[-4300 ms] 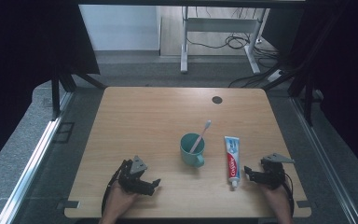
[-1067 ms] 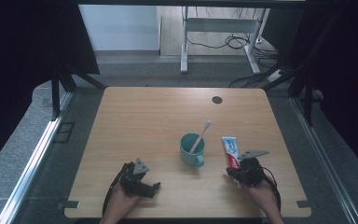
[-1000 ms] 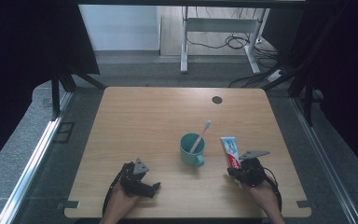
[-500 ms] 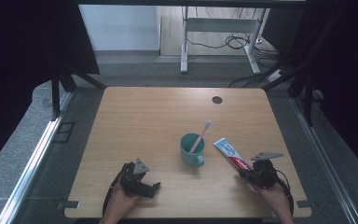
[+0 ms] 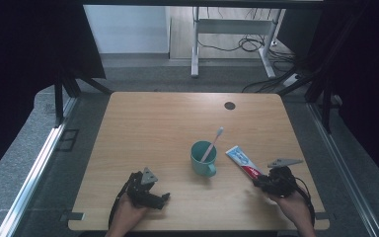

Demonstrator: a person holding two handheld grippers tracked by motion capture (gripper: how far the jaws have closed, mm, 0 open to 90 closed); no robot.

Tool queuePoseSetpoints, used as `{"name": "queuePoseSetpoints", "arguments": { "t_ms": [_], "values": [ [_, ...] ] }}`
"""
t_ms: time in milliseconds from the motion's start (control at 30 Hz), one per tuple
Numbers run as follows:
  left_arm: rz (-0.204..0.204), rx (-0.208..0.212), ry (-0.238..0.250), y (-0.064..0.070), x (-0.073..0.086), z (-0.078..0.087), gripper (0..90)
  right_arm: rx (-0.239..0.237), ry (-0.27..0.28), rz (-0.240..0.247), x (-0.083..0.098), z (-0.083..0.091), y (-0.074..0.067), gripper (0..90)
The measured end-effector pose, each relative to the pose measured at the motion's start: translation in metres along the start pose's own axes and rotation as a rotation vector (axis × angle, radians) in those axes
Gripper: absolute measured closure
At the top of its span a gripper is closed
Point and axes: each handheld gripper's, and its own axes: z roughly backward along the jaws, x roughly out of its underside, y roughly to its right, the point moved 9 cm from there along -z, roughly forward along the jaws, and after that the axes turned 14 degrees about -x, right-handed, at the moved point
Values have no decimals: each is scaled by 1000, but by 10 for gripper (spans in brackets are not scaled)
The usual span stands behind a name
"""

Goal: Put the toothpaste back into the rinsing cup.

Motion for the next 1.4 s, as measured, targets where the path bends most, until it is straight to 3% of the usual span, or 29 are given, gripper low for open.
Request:
{"name": "queuePoseSetpoints", "arguments": {
  "t_ms": [300, 633, 867, 1100, 1400],
  "values": [
    [0, 0, 0, 0, 0, 0, 0, -12, -2, -21, 1, 12, 8, 414],
    [0, 0, 0, 0, 0, 0, 0, 16, -70, -13, 3, 4, 20, 253],
    [3, 0, -2, 0, 0, 0, 0, 12, -135, -26, -2, -5, 25, 201],
    [3, 1, -3, 0, 0, 0, 0, 38, -204, -42, -9, -16, 31, 181],
    [5, 0, -3, 0, 0, 0, 0, 61, -307, -24, -22, -26, 35, 170]
  ]
}}
